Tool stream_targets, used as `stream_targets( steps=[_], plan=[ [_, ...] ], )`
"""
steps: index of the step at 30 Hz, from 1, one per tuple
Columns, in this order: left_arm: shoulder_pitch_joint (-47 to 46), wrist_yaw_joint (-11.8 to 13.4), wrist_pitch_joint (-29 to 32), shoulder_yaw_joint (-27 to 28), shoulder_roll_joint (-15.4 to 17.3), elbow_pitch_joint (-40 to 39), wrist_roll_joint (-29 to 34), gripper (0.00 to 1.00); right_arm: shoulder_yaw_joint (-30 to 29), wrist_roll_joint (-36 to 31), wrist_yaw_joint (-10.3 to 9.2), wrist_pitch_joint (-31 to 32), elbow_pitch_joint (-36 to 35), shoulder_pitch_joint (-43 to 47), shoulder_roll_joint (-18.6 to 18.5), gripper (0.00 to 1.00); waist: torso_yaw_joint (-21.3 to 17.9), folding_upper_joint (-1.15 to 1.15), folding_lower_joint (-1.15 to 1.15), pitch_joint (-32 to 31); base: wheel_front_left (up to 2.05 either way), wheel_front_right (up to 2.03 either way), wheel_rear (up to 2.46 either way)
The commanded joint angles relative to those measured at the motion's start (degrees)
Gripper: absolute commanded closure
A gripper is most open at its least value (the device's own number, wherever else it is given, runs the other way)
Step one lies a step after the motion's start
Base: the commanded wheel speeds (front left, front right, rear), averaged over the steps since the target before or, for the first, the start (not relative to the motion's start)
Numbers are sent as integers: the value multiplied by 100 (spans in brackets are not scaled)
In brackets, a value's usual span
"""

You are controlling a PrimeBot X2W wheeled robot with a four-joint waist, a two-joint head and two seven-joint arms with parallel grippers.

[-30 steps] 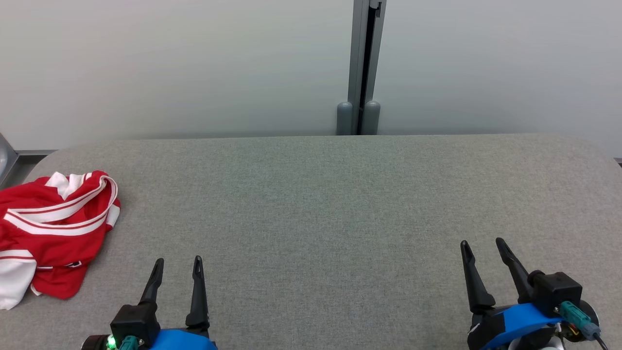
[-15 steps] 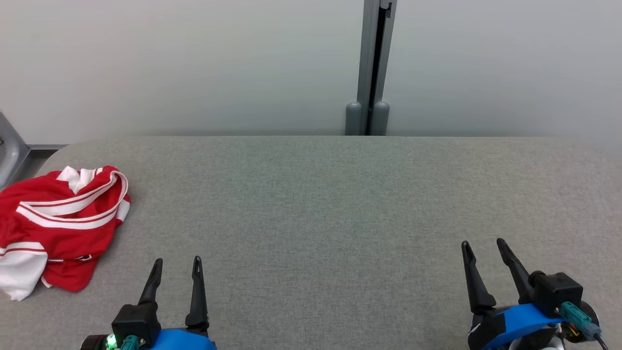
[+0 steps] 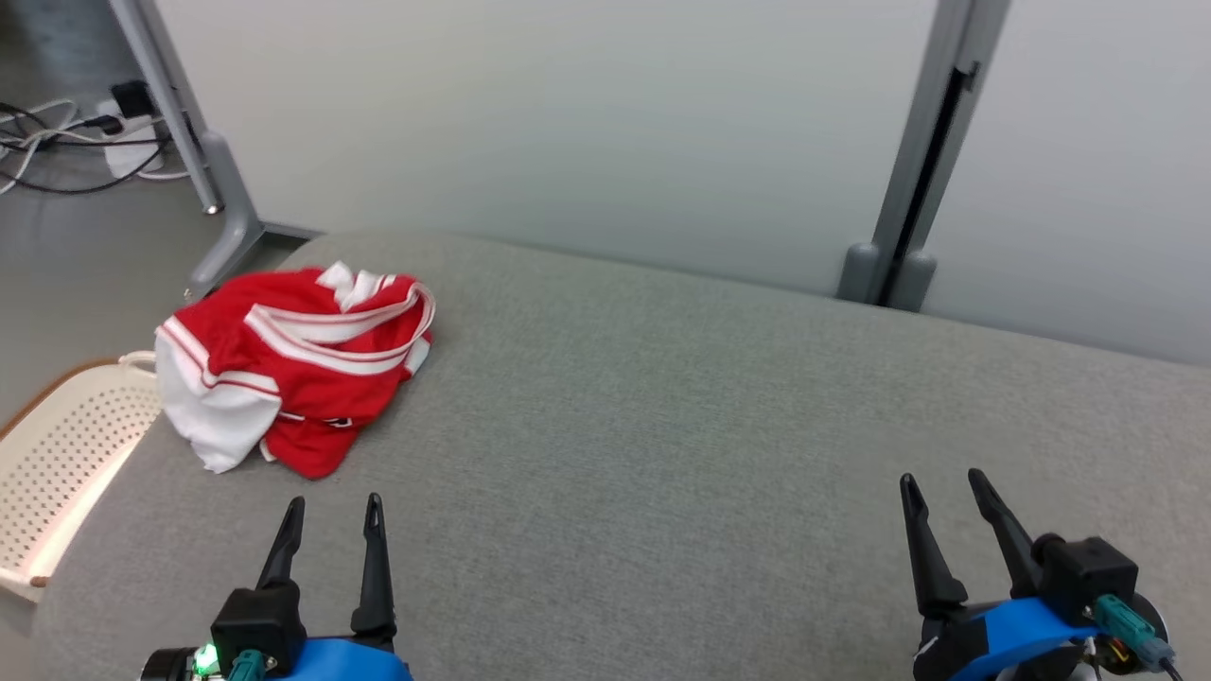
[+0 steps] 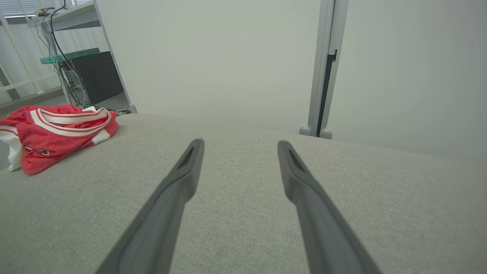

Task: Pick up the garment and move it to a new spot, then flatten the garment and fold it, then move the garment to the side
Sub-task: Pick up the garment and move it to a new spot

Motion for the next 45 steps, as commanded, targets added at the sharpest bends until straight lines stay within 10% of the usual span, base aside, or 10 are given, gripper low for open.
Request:
stream_targets(
  steps=[1, 18, 34, 45],
  plan=[
    [44, 27, 19, 7, 44, -60, 7, 0, -2, 11, 3, -39, 15, 26, -30, 0, 360, 0, 0, 128, 0, 0, 0],
    [277, 180, 54, 108, 217, -334, -81, 0, 282, 19, 3, -41, 69, -178, -30, 0, 1421, 0, 0, 273, 0, 0, 0],
    [-264, 324, 771, 645, 492, -907, -571, 0, 143, -8, 3, -57, 60, -154, -31, 0, 1279, 0, 0, 398, 0, 0, 0],
    [-2200, -43, 2581, 1310, 1592, -562, -1251, 0, 212, -275, 3, 226, -406, -528, -32, 0, 462, 0, 0, 1256, 0, 0, 0]
  ],
)
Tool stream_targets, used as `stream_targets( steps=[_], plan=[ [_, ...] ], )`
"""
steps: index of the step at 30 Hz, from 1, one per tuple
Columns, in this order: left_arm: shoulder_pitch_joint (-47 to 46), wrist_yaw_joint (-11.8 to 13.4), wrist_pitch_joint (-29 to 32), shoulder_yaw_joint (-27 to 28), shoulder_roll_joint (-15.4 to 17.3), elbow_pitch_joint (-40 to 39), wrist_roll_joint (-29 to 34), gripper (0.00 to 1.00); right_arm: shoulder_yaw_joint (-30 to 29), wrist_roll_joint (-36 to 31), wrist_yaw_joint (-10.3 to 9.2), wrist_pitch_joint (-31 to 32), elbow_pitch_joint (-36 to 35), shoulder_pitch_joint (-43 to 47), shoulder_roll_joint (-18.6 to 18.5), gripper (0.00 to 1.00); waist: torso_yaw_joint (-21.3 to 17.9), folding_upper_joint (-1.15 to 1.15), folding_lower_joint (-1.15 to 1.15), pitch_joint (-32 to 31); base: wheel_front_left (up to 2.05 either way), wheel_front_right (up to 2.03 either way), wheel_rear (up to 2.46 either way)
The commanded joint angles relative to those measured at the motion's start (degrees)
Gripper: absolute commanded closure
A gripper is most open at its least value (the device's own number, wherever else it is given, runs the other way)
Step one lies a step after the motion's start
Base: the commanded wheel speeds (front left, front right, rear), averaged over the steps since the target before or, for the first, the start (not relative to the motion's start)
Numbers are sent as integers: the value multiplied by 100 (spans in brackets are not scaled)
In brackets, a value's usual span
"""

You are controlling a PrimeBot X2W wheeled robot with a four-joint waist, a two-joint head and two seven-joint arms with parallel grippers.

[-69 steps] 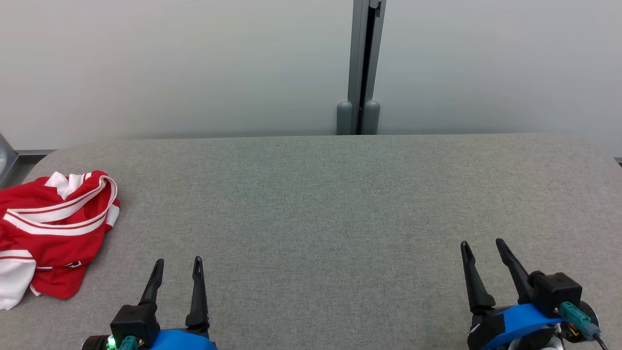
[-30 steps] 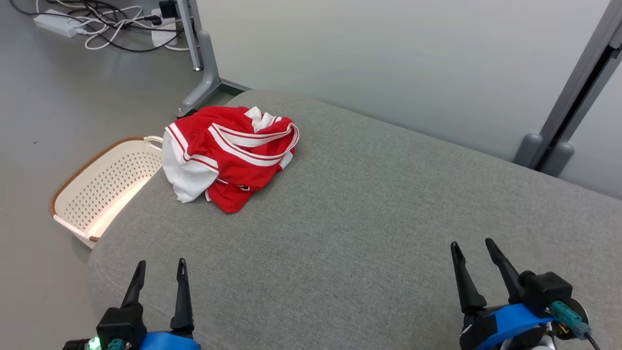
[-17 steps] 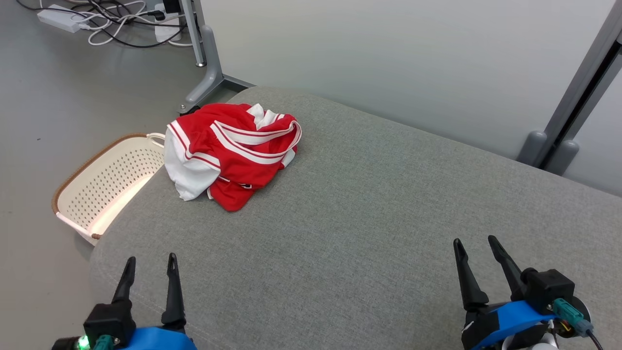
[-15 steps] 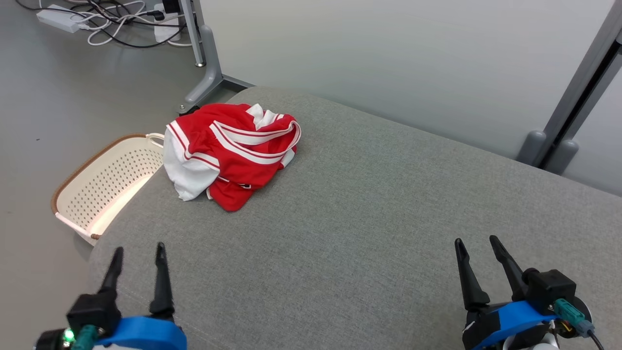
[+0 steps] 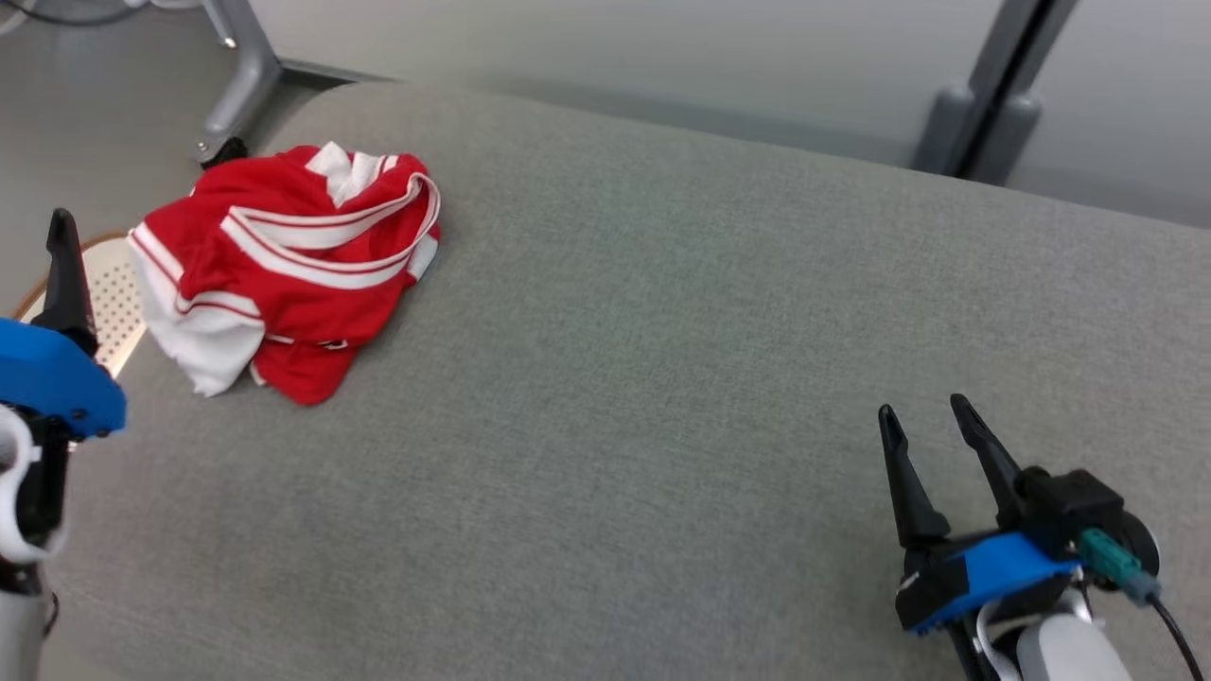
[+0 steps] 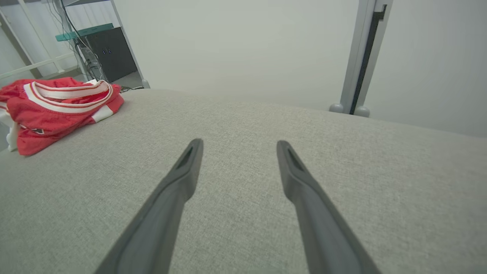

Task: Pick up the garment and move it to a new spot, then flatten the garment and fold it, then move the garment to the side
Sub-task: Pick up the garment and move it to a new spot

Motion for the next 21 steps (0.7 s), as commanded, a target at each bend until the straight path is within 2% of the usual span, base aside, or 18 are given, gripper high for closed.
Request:
stream_targets(
  steps=[1, 9, 12, 16, 21],
  plan=[
    [-198, -40, 209, 76, 100, 169, -112, 0, 4, -64, 3, 55, -92, -101, -35, 0, -148, -1, -1, 128, 0, 0, 0],
    [-533, 43, 1059, 592, 716, 730, -555, 0, 103, -194, 3, 256, -607, -358, -33, 0, -1034, -1, -1, 1051, 0, 0, 0],
    [-635, -108, 1192, 730, 914, 1076, -702, 0, 23, -216, 3, 332, -755, -378, -35, 0, -1245, -1, -1, 1388, 0, 0, 0],
    [-693, -166, 1482, 723, 1032, 1471, -832, 0, -98, -265, 3, 373, -917, -393, -34, 0, -1395, -1, -1, 1687, 0, 0, 0],
    [-808, -82, 1562, 680, 887, 1881, -907, 0, -117, -283, 3, 384, -1014, -460, -35, 0, -1436, -1, -1, 1808, 0, 0, 0]
  ],
)
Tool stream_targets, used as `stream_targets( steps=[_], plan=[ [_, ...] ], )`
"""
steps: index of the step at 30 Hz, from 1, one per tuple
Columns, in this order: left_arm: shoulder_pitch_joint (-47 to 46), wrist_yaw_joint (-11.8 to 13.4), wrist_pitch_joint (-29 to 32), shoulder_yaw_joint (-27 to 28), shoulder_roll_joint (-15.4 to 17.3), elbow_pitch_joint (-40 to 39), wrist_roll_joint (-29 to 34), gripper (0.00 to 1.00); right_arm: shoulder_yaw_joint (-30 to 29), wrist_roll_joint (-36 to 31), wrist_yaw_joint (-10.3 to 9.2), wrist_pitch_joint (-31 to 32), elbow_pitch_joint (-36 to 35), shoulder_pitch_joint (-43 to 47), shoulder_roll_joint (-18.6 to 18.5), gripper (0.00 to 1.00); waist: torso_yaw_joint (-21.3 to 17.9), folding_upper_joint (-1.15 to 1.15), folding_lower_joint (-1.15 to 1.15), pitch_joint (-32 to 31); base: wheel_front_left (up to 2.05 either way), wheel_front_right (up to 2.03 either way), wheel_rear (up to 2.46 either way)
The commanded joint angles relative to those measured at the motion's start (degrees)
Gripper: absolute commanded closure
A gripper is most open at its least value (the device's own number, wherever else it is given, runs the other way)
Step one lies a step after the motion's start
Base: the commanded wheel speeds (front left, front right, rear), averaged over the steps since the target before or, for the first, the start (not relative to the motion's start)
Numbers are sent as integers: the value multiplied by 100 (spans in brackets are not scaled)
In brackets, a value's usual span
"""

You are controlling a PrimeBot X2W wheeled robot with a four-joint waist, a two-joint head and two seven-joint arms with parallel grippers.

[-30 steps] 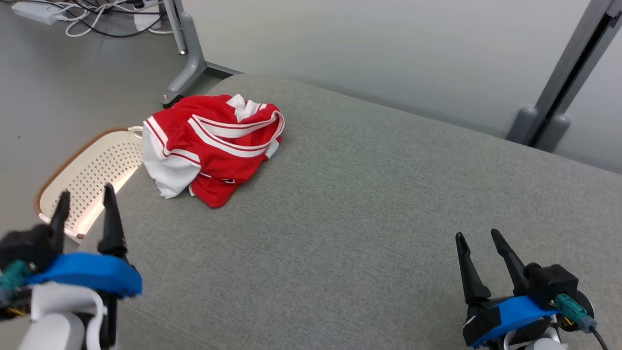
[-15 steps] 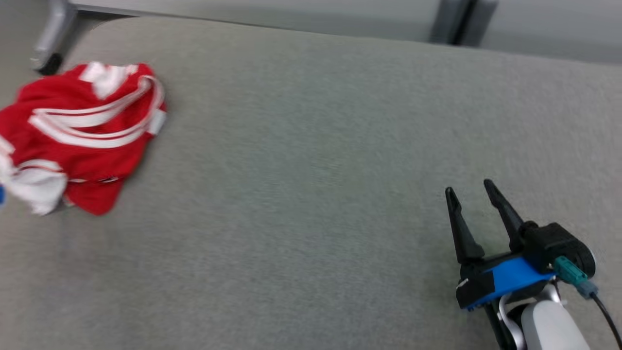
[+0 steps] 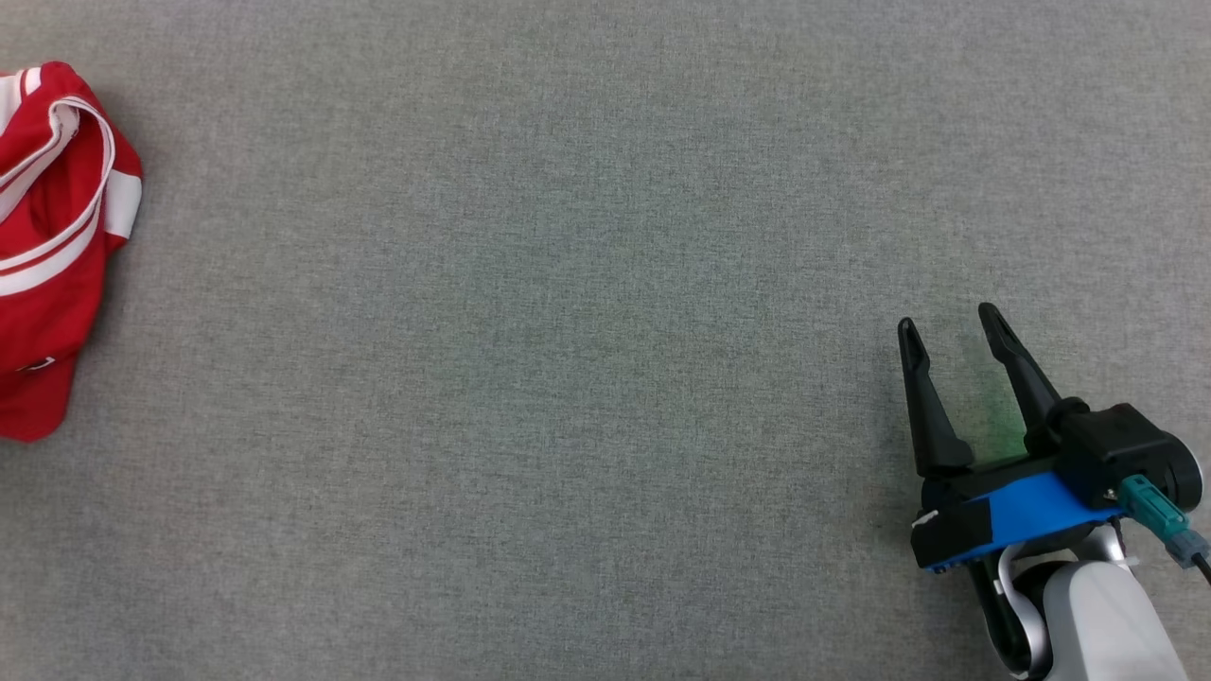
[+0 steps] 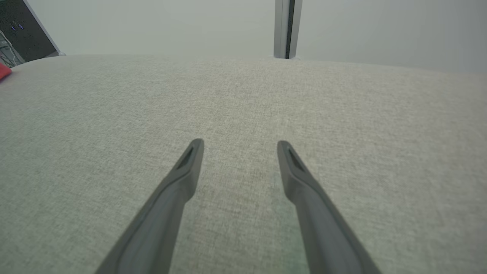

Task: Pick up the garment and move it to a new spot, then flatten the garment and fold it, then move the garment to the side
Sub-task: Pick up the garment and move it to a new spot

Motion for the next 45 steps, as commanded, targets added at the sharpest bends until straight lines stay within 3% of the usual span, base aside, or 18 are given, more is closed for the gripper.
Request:
stream_targets(
  steps=[1, 2, 3, 11, 17, 23, 34, 45],
  plan=[
    [-86, 42, 20, -24, -59, 155, -40, 0, 16, -12, 3, 15, -46, -122, -30, 0, -9, -1, -1, 1, 0, 0, 0],
    [-98, 41, -4, -40, -71, 226, -36, 32, 42, 7, 3, 8, -38, -130, -30, 0, -19, -1, -1, -20, 0, 0, 0],
    [-111, 33, -38, -40, -88, 290, -43, 100, 62, 35, 3, 2, -32, -122, -30, 0, -28, -1, -1, -48, 0, 0, 0],
    [-113, -233, -329, -74, -139, 541, -101, 100, 24, 182, 3, -78, 172, 96, -30, 0, -52, -1, -1, -556, 0, 0, 0],
    [-477, -532, -732, -177, -38, 93, 38, 100, -6, 368, 3, -214, 402, 213, -31, 0, 12, -1, -1, -1100, 0, 0, 0],
    [-1144, -768, -764, -465, -5, -637, 196, 100, 98, 667, 3, -394, 703, 316, -30, 0, -22, -1, -1, -1698, 0, 0, 0],
    [-2538, -724, -419, -1118, -501, -1778, 392, 100, 242, 1010, 3, -643, 1178, 456, -31, 0, -509, -1, -1, -2362, 0, 0, 0],
    [-3167, -773, -568, -1579, -1290, -1892, 244, 100, 420, 1152, 3, -761, 1398, 305, -29, 0, -1299, -1, -1, -2370, 0, 0, 0]
  ],
)
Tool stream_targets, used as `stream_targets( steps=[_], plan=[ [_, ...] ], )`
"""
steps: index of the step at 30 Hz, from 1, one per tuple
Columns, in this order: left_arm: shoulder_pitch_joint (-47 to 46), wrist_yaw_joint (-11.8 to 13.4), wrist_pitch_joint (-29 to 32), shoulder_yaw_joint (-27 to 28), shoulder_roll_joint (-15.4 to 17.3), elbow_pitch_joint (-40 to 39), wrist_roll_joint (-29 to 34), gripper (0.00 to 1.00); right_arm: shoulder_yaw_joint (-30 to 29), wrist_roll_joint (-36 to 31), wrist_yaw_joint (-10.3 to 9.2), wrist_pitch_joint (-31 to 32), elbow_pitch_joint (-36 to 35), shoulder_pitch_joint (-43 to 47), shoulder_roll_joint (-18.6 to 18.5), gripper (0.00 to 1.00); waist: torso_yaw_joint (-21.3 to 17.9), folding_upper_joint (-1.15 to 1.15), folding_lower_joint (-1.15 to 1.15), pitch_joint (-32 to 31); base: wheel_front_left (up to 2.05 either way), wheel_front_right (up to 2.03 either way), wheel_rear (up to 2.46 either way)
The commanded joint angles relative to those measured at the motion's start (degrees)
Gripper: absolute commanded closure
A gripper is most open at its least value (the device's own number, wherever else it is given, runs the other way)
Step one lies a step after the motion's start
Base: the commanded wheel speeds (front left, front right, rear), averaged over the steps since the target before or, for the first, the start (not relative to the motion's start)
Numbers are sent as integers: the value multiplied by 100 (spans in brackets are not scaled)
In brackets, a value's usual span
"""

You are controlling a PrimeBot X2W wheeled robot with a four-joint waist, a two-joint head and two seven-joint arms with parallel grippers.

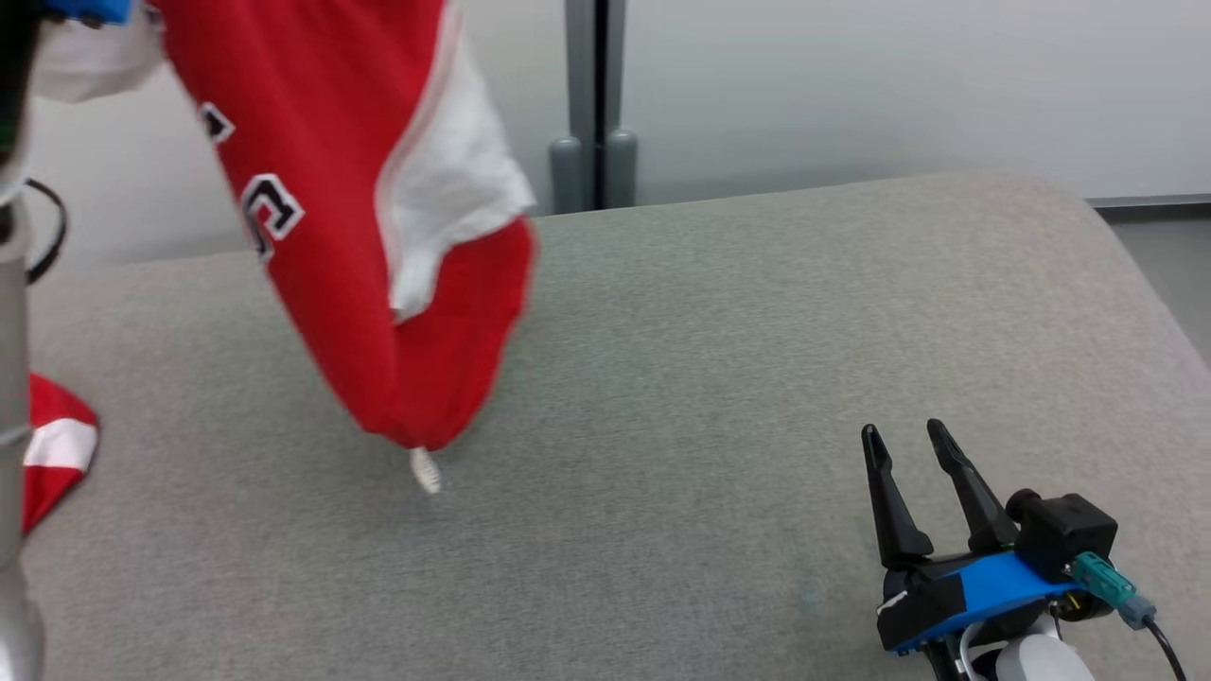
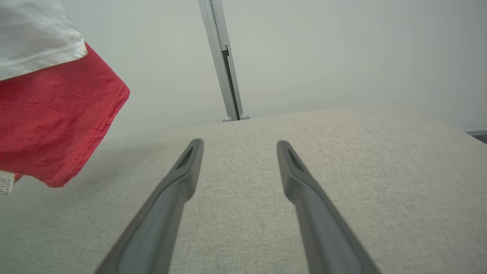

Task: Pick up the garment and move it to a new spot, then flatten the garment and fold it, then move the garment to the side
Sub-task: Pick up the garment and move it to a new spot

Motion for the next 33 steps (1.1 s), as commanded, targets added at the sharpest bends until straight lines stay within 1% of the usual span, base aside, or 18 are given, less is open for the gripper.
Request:
stream_targets(
  steps=[1, 7, 11, 13, 15, 19, 20, 21, 22, 23, 26, 29, 33],
  plan=[
    [2, -18, -62, -30, -81, 27, -38, 100, 13, 27, 3, -29, -3, -65, -28, 0, -131, 1, 0, -32, 0, 0, 0],
    [606, -92, -273, -376, -588, 243, -221, 100, 6, 34, 3, -52, 17, -119, -28, 0, -409, 1, 0, 97, 0, 0, 0],
    [1346, -183, -508, -761, -955, 483, -255, 100, -44, 23, 3, -62, 31, -147, -28, 0, -486, 1, 0, 180, 0, 0, 0],
    [1742, -214, -688, -986, -1091, 678, -158, 100, -43, 14, 3, -58, 37, -171, -27, 0, -510, 1, 0, 207, 0, 0, 0],
    [2132, -217, -898, -1160, -1294, 925, -149, 100, -40, 12, 3, -63, 35, -179, -28, 0, -529, 1, 0, 228, 0, 0, 0],
    [2818, -208, -1329, -1509, -1535, 1558, 22, 100, -19, -3, 3, -41, 50, -185, -27, 0, -552, 1, 0, 232, 0, 0, 0],
    [2969, -186, -1478, -1565, -1583, 1714, 71, 87, -13, -12, 3, -27, 50, -182, -27, 0, -555, 1, 0, 224, 0, 0, 0],
    [3087, -175, -1630, -1611, -1636, 1858, 109, 58, -19, -25, 3, -15, 43, -165, -28, 0, -548, 1, 0, 208, 0, 0, 0],
    [3194, -181, -1765, -1664, -1683, 1991, 147, 31, -32, -61, 3, -16, 26, -148, -29, 0, -536, 1, 0, 198, 0, 0, 0],
    [3289, -179, -1891, -1697, -1715, 2126, 176, 0, -41, -82, 3, 3, 12, -126, -28, 0, -524, 1, 0, 181, 0, 0, 0],
    [3523, -192, -2265, -1797, -1803, 2395, 239, 0, -100, -149, 3, 47, -16, -46, -27, 0, -447, 1, 0, 101, 0, 0, 0],
    [3717, -267, -2624, -1793, -1855, 2445, 197, 0, -191, -193, 3, 93, -60, 35, -28, 0, -335, 1, 0, 14, 0, 0, 0],
    [4073, -300, -3208, -1708, -1727, 2168, 229, 0, -302, -255, 3, 157, -150, 140, -27, 0, -151, 1, 0, -85, 0, 0, 0]
  ],
)
